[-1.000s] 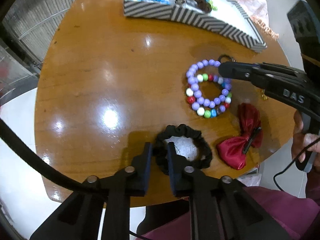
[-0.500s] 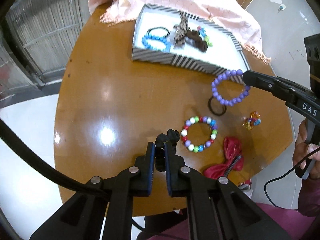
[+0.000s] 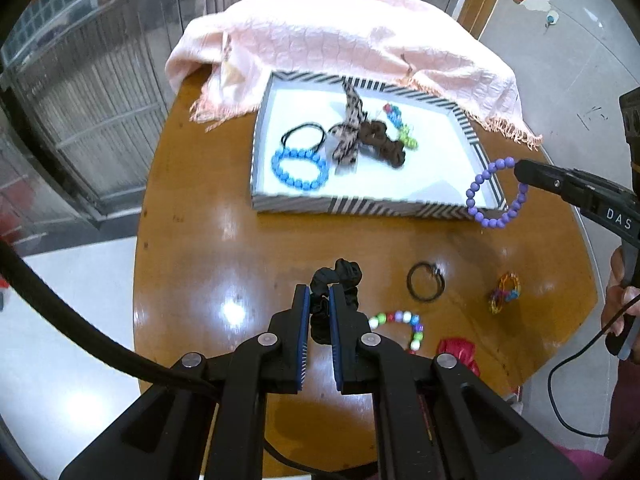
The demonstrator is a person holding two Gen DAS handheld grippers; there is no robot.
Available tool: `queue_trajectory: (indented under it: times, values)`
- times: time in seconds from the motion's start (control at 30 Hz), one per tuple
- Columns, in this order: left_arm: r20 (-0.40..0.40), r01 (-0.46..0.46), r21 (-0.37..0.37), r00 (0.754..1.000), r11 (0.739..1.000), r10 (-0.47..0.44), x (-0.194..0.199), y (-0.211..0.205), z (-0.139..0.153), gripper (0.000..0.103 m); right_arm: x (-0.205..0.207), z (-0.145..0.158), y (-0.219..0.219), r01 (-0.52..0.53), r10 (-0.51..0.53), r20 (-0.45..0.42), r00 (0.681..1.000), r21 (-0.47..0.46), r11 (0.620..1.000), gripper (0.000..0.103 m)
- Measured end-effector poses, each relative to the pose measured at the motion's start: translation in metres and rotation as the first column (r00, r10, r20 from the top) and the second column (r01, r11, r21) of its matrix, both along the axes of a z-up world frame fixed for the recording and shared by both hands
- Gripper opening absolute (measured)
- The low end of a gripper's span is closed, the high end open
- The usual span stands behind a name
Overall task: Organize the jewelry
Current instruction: 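Carry both items into the striped tray and open both grippers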
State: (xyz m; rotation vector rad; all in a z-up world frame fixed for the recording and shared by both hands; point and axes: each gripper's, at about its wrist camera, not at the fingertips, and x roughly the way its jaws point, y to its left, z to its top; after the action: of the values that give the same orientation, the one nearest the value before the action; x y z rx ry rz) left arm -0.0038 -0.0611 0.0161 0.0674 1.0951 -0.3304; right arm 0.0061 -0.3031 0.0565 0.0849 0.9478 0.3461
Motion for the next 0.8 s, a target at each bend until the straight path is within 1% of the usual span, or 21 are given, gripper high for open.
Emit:
queue_trajectory:
  times: [0.2,0.6,0.8]
  values:
    - [0.029,0.013,0.007,0.999,1.0,-0.013,0.013,-0.015,0.009,0.01,0.004,0.002,-0.015,0.026,-0.026,0.0,1.0,-0.008,1.0,0.01]
    - [0.059,0.013,0.026,0.998,1.0,-0.014,0.034,-0.037,0.016,0.01,0.017,0.005,-0.035,0.059,-0.059,0.006,0.998,-0.014,0.998,0.01]
    - [0.065,0.008,0.034,0.998,0.999,-0.01,0.045,-0.043,0.018,0.01,0.028,0.005,-0.041,0.059,-0.059,0.004,0.998,-0.017,0.998,0.01]
